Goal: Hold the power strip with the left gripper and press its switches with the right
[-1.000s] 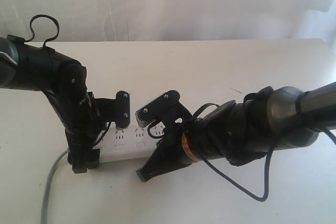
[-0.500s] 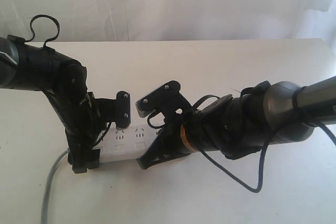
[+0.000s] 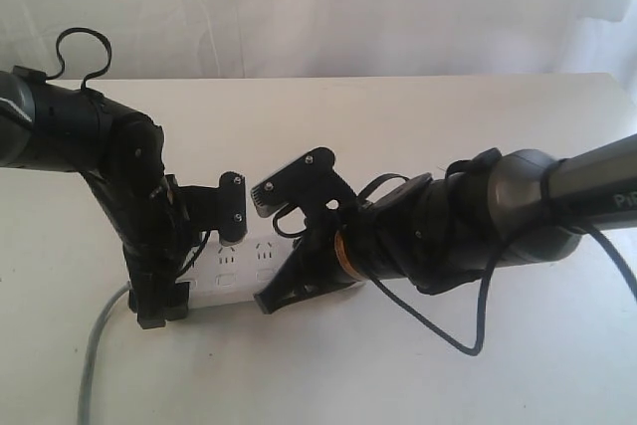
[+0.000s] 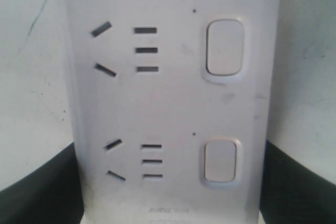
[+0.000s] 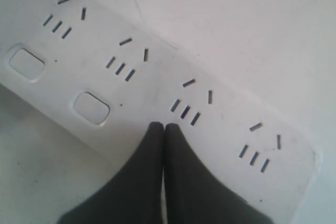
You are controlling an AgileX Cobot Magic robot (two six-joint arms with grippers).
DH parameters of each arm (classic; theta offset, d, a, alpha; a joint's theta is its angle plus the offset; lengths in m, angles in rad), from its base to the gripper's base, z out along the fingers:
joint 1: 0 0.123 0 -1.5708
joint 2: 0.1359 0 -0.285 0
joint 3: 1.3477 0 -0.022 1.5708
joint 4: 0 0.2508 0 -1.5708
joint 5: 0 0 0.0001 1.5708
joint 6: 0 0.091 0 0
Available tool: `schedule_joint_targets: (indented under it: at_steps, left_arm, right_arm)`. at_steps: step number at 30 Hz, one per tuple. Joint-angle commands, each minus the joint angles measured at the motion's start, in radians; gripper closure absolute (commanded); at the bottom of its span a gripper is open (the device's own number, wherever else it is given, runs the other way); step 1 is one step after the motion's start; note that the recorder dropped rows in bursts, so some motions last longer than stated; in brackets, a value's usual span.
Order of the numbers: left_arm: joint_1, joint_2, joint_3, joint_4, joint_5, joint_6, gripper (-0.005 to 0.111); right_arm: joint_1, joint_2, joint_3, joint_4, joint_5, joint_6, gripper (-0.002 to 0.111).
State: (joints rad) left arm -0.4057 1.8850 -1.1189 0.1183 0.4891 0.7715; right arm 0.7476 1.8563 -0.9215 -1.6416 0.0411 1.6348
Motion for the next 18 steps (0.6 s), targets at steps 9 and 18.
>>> schedule_joint_targets:
  at_steps: [9, 18]
  left_arm:
    - [0.004, 0.059, 0.04, 0.018, -0.021, 0.01, 0.107]
    - [0.004, 0.059, 0.04, 0.018, -0.023, 0.01, 0.107]
  right_arm:
    - [0.0, 0.06, -0.008, -0.008, -0.012, -0.009, 0.108]
    - [0.0, 0.089, 0.003, -0.004, -0.02, 0.019, 0.108]
